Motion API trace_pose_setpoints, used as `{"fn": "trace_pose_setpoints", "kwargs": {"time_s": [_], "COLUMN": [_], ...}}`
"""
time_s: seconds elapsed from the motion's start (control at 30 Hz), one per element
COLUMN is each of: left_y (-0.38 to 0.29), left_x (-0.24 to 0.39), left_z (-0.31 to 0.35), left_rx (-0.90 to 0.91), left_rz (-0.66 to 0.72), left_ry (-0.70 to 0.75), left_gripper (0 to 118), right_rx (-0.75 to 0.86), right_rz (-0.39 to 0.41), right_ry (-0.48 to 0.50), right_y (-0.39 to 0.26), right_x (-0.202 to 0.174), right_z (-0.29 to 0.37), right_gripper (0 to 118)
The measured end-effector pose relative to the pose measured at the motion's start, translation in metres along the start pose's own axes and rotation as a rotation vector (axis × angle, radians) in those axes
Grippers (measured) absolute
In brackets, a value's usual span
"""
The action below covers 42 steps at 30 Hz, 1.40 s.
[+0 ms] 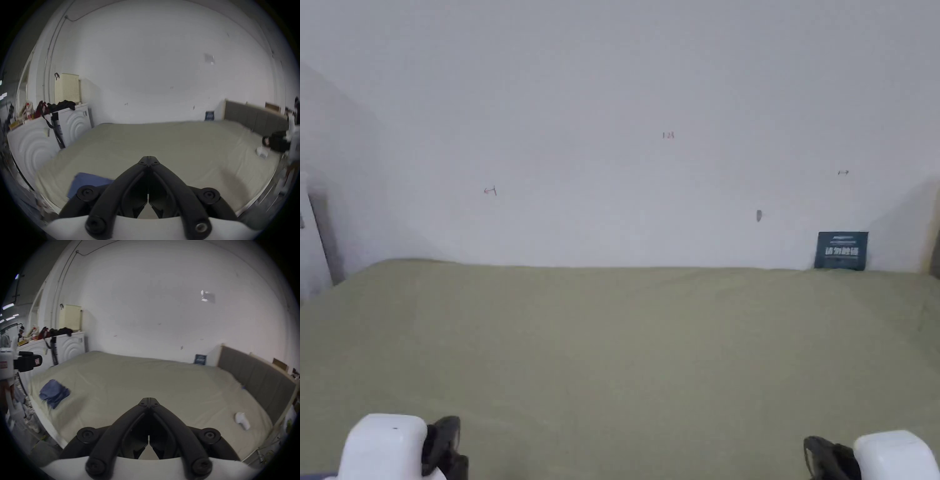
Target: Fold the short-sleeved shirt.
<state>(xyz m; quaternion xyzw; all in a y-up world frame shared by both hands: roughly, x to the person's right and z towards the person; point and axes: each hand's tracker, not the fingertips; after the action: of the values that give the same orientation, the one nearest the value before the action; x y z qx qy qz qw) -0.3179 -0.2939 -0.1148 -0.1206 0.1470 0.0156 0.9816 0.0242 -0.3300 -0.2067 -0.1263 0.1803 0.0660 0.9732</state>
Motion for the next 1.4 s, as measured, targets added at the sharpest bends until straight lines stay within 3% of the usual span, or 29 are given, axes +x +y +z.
{"fn": "trace_pose_setpoints", "kwargs": {"time_s": [0.07, 0.23, 0.37, 0.87, 0.9, 0.93, 0.97, 1.0, 1.03, 1.07, 1.2, 1.4], "left_y": [0.011, 0.033, 0.036, 0.034, 0.034, 0.034, 0.034, 0.033, 0.032, 0.033, 0.039, 0.037], "left_x": [0.025, 0.06, 0.06, 0.055, 0.056, 0.056, 0.057, 0.057, 0.056, 0.053, 0.056, 0.053], "left_z": [0.006, 0.014, 0.016, 0.02, 0.019, 0.018, 0.018, 0.017, 0.015, 0.022, 0.023, 0.025], "left_rx": [0.037, 0.162, 0.168, 0.131, 0.126, 0.122, 0.124, 0.122, 0.115, 0.16, 0.129, 0.113], "left_rz": [0.069, -0.05, -0.028, -0.016, -0.014, -0.012, -0.01, -0.009, -0.004, 0.011, 0.004, 0.01], "left_ry": [-0.041, 0.035, 0.027, 0.025, 0.024, 0.034, 0.046, 0.049, 0.051, 0.02, 0.027, 0.007], "left_gripper": [0, 0, 0, 0, 11, 38, 92, 118, 118, 118, 118, 118], "right_rx": [0.037, 0.083, 0.107, 0.094, 0.092, 0.09, 0.082, 0.065, 0.025, 0.108, 0.13, 0.16], "right_rz": [0.015, -0.014, -0.023, -0.031, -0.028, -0.022, -0.019, -0.019, -0.041, -0.03, -0.042, -0.186], "right_ry": [-0.045, -0.113, -0.165, -0.206, -0.207, -0.213, -0.226, -0.233, -0.226, -0.208, -0.195, -0.153], "right_y": [0.01, 0.029, 0.035, 0.028, 0.029, 0.029, 0.029, 0.029, 0.026, 0.023, 0.022, 0.033], "right_x": [0.008, 0.021, 0.019, 0.014, 0.014, 0.013, 0.013, 0.015, 0.016, 0.013, 0.018, 0.027], "right_z": [0.005, 0.004, 0.001, 0.003, 0.003, 0.003, 0.001, -0.002, -0.002, 0.004, 0.011, 0.026], "right_gripper": [1, 1, 1, 4, 22, 58, 110, 117, 118, 118, 118, 118]}}
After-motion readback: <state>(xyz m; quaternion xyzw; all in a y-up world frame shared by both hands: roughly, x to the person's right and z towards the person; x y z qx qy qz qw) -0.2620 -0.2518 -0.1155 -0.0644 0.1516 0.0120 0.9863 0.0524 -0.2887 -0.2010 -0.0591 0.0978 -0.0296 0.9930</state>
